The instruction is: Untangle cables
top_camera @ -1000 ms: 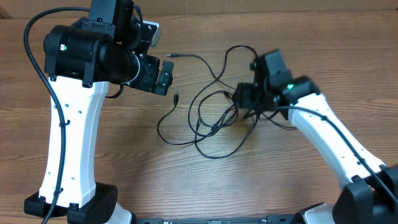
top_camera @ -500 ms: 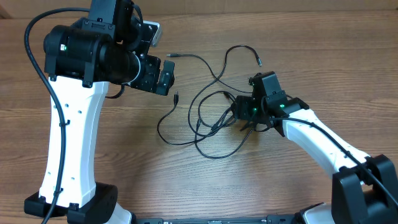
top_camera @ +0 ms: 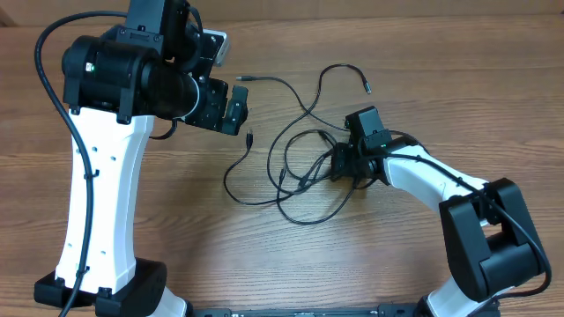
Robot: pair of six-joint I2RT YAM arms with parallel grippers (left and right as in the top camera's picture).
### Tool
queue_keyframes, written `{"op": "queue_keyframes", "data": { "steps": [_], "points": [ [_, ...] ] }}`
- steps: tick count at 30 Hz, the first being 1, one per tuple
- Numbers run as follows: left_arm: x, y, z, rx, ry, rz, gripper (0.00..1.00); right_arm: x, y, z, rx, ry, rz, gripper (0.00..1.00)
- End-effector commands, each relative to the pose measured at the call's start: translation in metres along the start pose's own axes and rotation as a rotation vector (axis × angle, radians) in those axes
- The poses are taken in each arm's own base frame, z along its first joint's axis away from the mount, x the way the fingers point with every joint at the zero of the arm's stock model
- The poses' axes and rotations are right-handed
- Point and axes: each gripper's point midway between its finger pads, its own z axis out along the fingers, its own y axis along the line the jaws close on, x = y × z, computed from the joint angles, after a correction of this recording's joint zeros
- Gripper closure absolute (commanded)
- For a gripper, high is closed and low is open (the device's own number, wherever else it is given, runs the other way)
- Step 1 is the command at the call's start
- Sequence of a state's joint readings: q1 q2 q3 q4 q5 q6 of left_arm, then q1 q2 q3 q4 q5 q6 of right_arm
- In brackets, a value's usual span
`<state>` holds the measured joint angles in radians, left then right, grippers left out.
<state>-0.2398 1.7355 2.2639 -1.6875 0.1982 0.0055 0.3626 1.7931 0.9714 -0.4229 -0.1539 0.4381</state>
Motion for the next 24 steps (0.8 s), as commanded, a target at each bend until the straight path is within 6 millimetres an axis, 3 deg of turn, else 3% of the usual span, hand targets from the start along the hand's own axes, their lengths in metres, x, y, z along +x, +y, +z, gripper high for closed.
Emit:
{"op": "queue_keyframes", "data": {
  "steps": [1,4,8,11,15,19,22,24],
  "points": [
    [0.002,-0.002,-0.004,0.011,-0.008,-0.011,0.00,-0.004,0.015,-0.009,-0.050,0.014,-0.006,0.96],
    [0.002,-0.002,-0.004,0.011,-0.008,-0.011,0.00,-0.023,0.032,-0.040,-0.071,-0.028,-0.015,0.96],
    [0.002,-0.002,-0.004,0.011,-0.007,-0.012,0.00,-0.058,0.059,-0.105,-0.099,-0.131,-0.033,0.96],
    [0.003,-0.002,-0.003,0.011,-0.002,-0.013,0.00,-0.085,0.083,-0.181,-0.122,-0.249,-0.080,0.96],
    [0.007,0.000,0.005,0.011,0.026,-0.018,0.00,-0.104,0.111,-0.270,-0.180,-0.387,-0.171,0.96],
    [0.011,0.003,0.021,0.012,0.064,-0.028,0.00,-0.119,0.130,-0.338,-0.221,-0.529,-0.228,0.96],
    [0.013,0.002,0.032,0.027,0.080,-0.031,0.00,-0.124,0.135,-0.355,-0.234,-0.576,-0.242,0.96],
    [0.012,0.000,0.034,0.032,0.082,-0.027,0.00,-0.122,0.133,-0.351,-0.222,-0.565,-0.251,0.96]
  ]
}}
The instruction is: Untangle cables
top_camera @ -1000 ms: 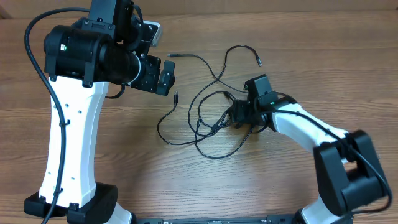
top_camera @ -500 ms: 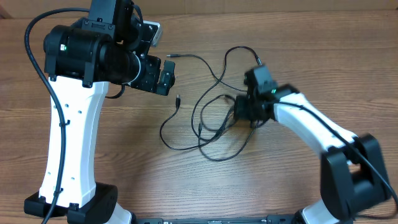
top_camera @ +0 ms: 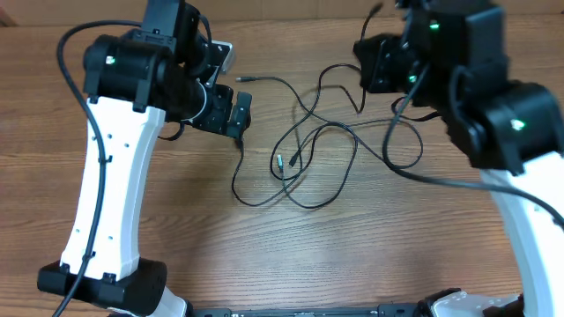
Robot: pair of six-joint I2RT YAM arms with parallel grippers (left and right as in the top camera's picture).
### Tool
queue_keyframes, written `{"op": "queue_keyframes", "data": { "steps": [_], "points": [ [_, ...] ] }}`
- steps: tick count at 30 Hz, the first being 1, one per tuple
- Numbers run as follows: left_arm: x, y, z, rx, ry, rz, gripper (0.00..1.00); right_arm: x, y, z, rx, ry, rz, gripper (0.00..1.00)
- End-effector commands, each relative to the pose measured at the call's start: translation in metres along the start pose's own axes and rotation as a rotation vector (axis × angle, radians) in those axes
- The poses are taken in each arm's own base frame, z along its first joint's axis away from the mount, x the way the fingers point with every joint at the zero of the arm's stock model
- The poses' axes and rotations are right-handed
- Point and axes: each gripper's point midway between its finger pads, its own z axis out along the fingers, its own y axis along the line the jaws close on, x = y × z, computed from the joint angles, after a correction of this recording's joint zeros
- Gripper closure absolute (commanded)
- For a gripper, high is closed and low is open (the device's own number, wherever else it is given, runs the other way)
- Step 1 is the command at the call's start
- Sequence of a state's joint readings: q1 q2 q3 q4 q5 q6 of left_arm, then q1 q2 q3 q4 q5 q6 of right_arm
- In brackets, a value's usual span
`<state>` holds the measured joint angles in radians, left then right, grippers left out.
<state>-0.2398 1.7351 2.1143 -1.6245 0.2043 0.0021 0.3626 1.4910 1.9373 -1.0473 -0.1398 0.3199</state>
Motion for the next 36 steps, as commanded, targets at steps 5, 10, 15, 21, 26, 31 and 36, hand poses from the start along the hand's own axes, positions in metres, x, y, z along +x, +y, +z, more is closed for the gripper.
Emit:
{"op": "queue_keyframes", "data": {
  "steps": [5,10,15,21,26,31,36],
  "points": [
    [0.001,-0.005,-0.003,0.022,-0.017,0.007,0.00,0.009,-0.019,0.013,0.095,0.044,-0.059,0.96],
    [0.000,-0.004,-0.004,0.014,-0.022,0.010,0.00,-0.003,-0.011,-0.003,0.075,-0.010,-0.067,0.96],
    [-0.002,-0.004,-0.004,0.011,-0.033,0.013,0.00,-0.051,0.017,-0.061,0.014,-0.199,-0.113,0.96],
    [-0.003,-0.004,-0.004,0.012,-0.036,0.014,0.00,-0.122,0.038,-0.173,0.053,-0.562,-0.179,0.96],
    [-0.014,-0.025,-0.006,0.132,-0.083,0.061,0.00,-0.146,0.037,-0.233,0.145,-0.747,-0.249,0.96],
    [-0.029,-0.100,-0.028,0.507,-0.232,0.389,0.00,-0.147,0.033,-0.246,0.173,-0.773,-0.243,0.96],
    [-0.020,-0.156,-0.042,0.690,-0.333,0.708,0.00,-0.143,0.031,-0.241,0.181,-0.746,-0.244,0.96]
  ]
}}
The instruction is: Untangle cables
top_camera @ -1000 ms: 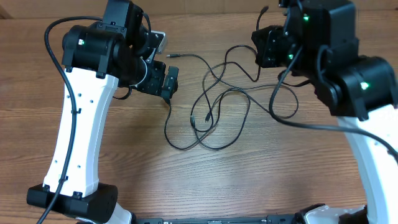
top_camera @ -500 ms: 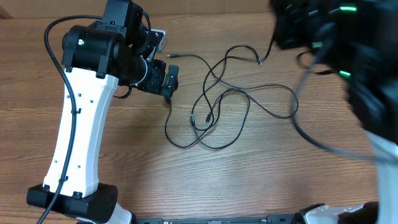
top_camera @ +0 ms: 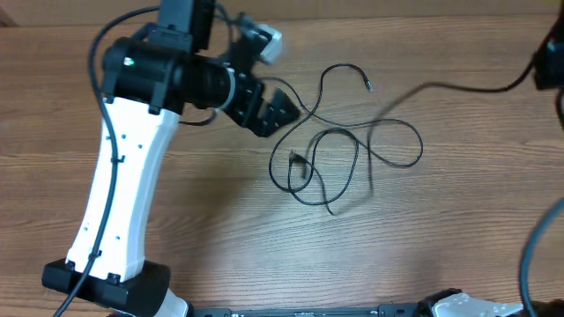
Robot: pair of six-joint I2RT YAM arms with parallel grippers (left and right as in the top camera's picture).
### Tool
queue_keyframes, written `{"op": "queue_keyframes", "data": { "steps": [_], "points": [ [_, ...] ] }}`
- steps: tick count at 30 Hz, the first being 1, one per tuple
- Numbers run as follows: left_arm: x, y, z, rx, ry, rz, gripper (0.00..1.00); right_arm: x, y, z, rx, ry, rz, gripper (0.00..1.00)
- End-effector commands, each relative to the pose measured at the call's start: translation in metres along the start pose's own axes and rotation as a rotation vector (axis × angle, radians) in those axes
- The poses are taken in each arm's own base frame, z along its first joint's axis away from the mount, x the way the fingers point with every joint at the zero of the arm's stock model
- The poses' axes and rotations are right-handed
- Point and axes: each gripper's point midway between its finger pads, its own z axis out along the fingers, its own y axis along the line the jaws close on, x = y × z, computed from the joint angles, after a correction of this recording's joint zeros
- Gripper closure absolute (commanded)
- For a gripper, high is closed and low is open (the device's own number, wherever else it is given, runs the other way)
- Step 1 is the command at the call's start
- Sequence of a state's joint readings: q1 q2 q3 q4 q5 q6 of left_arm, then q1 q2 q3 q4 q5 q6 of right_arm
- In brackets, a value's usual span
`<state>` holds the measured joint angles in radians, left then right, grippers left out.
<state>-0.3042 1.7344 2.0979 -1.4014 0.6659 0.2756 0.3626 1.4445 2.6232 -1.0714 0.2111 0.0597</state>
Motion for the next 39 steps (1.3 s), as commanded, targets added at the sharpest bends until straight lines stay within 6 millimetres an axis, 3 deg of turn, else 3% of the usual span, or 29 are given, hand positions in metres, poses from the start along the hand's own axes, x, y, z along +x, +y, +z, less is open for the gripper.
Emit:
{"op": "queue_keyframes", "data": {
  "steps": [1,8,11,15,16,17,18,21,24,26,30,31,33,34,36,39],
  "points": [
    [-0.012,-0.073,0.005,0.281,-0.090,0.358,0.00,0.012,-0.003,0.011,0.028,0.037,-0.025,0.96],
    [-0.017,-0.130,0.045,0.486,-0.123,0.601,0.00,0.015,-0.004,0.010,0.030,0.052,-0.028,0.96],
    [-0.018,-0.140,0.070,0.539,-0.117,0.627,0.00,0.017,-0.005,0.008,0.030,0.060,-0.029,0.96],
    [-0.014,-0.139,0.102,0.583,-0.078,0.610,0.01,0.017,-0.005,0.005,0.031,0.064,-0.030,0.96],
    [-0.012,-0.138,0.110,0.594,-0.066,0.600,0.06,0.016,-0.005,0.003,0.031,0.061,-0.030,0.96],
    [-0.010,-0.136,0.119,0.603,-0.054,0.590,0.39,0.016,-0.006,0.002,0.031,0.060,-0.029,0.96],
    [-0.009,-0.133,0.127,0.609,-0.046,0.580,0.96,0.015,-0.006,0.001,0.031,0.060,-0.029,0.96],
    [-0.009,-0.123,0.145,0.609,-0.019,0.504,0.96,0.015,-0.007,-0.003,0.032,0.063,-0.030,0.96],
    [-0.023,-0.107,0.144,0.541,-0.014,0.370,0.96,0.021,-0.008,-0.005,0.035,0.086,-0.035,0.96],
    [-0.039,-0.091,0.126,0.442,-0.035,0.288,0.96,0.028,-0.009,-0.006,0.039,0.117,-0.041,0.96],
    [-0.082,-0.068,0.052,0.186,-0.162,0.220,0.96,0.057,-0.010,0.007,0.052,0.218,-0.050,0.96],
    [-0.092,-0.067,0.031,0.132,-0.203,0.207,0.96,0.065,-0.010,0.011,0.053,0.248,-0.048,0.90],
    [-0.112,-0.068,-0.017,0.030,-0.313,0.174,0.96,0.091,-0.005,0.023,0.037,0.337,-0.042,0.32],
    [-0.121,-0.071,-0.045,-0.011,-0.380,0.150,0.96,0.105,0.001,0.028,0.005,0.388,-0.043,0.18],
    [-0.131,-0.074,-0.084,-0.063,-0.481,0.080,0.96,0.133,0.019,0.036,-0.093,0.490,-0.032,0.09],
    [-0.136,-0.072,-0.129,-0.130,-0.601,-0.072,0.96,0.165,0.046,0.044,-0.247,0.609,-0.012,0.08]
  ]
}}
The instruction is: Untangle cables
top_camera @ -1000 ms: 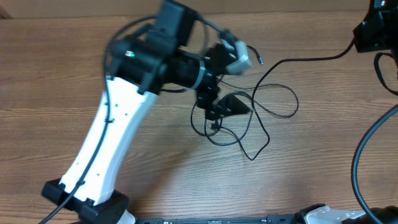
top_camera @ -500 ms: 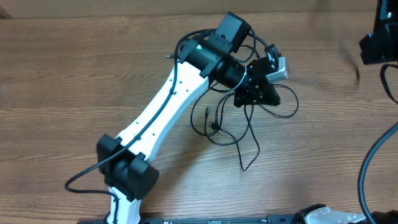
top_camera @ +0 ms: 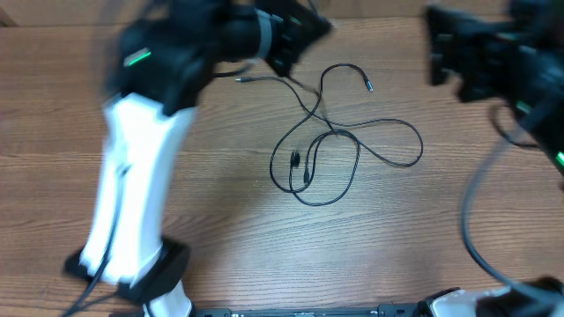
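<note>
Black cables (top_camera: 357,163) lie tangled in the middle of the wooden table (top_camera: 220,229), shown only in the overhead view. One plug end (top_camera: 368,86) points to the far right, another (top_camera: 242,79) to the far left, and a third (top_camera: 295,159) sits inside the loops. A wide loop (top_camera: 419,150) spreads to the right. My left gripper (top_camera: 304,26) is blurred above the far edge, up and left of the tangle. Blur also covers my right gripper (top_camera: 438,48), raised at the far right. No strand visibly runs to either one.
The white left arm (top_camera: 132,185) stands over the table's left side. A black arm cable (top_camera: 476,220) hangs over the right side. The table's far edge runs just behind the grippers.
The strand stretched toward the right edge now lies on the table as a loop. My left gripper has moved from over the tangle's upper left to the far edge. The right arm is back in view.
My right gripper was low at the tangle's right side, the left near a plug at upper left. Then the right arm was raised with a cable hanging from it. Later a strand stretched to the right edge. Now the cables lie loose, both grippers high.
</note>
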Robot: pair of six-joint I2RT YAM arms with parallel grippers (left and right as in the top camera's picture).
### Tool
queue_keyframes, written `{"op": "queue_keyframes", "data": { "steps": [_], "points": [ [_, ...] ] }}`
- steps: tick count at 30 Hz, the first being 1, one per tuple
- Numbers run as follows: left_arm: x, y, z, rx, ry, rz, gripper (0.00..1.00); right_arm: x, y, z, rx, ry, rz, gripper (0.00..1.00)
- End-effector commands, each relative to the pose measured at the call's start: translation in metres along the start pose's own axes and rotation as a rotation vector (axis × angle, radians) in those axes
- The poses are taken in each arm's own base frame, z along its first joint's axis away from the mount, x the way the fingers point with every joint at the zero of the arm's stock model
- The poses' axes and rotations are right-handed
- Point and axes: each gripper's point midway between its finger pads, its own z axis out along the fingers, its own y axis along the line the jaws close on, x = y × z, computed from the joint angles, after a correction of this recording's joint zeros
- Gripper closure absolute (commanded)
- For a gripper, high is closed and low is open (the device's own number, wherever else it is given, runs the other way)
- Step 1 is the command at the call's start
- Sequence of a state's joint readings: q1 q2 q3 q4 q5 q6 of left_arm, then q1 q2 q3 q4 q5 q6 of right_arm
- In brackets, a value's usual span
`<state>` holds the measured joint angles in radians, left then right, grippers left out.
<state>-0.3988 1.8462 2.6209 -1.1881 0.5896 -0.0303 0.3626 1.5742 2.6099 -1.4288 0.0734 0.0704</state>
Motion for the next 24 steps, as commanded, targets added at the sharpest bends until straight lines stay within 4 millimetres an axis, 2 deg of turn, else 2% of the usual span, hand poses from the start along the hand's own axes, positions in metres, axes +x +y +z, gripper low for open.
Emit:
{"op": "queue_keyframes", "data": {
  "steps": [1,3,5,8,12,17,24],
  "points": [
    [-0.032,-0.001,-0.056,-0.156,-0.158,-0.222,0.96,0.025,0.048,0.030,-0.272,0.128,-0.051,0.08],
    [-0.035,0.007,-0.066,-0.205,-0.195,-0.319,0.96,0.038,0.073,0.037,-0.442,0.167,-0.182,0.08],
    [-0.036,0.010,-0.069,-0.210,-0.213,-0.408,0.96,0.052,0.089,0.041,-0.565,0.188,-0.302,0.08],
    [-0.037,0.014,-0.071,-0.203,-0.237,-0.566,0.96,0.066,0.098,0.055,-0.657,0.208,-0.409,0.10],
    [-0.042,0.014,-0.073,-0.167,-0.277,-0.772,0.95,0.071,0.109,0.068,-0.720,0.190,-0.492,0.12],
    [-0.058,0.012,-0.076,-0.117,-0.345,-0.865,0.96,0.072,0.136,0.061,-0.817,0.120,-0.615,0.12],
    [-0.080,0.010,-0.082,-0.068,-0.430,-0.891,0.95,0.071,0.171,0.050,-0.896,0.063,-0.666,0.13]
  ]
}}
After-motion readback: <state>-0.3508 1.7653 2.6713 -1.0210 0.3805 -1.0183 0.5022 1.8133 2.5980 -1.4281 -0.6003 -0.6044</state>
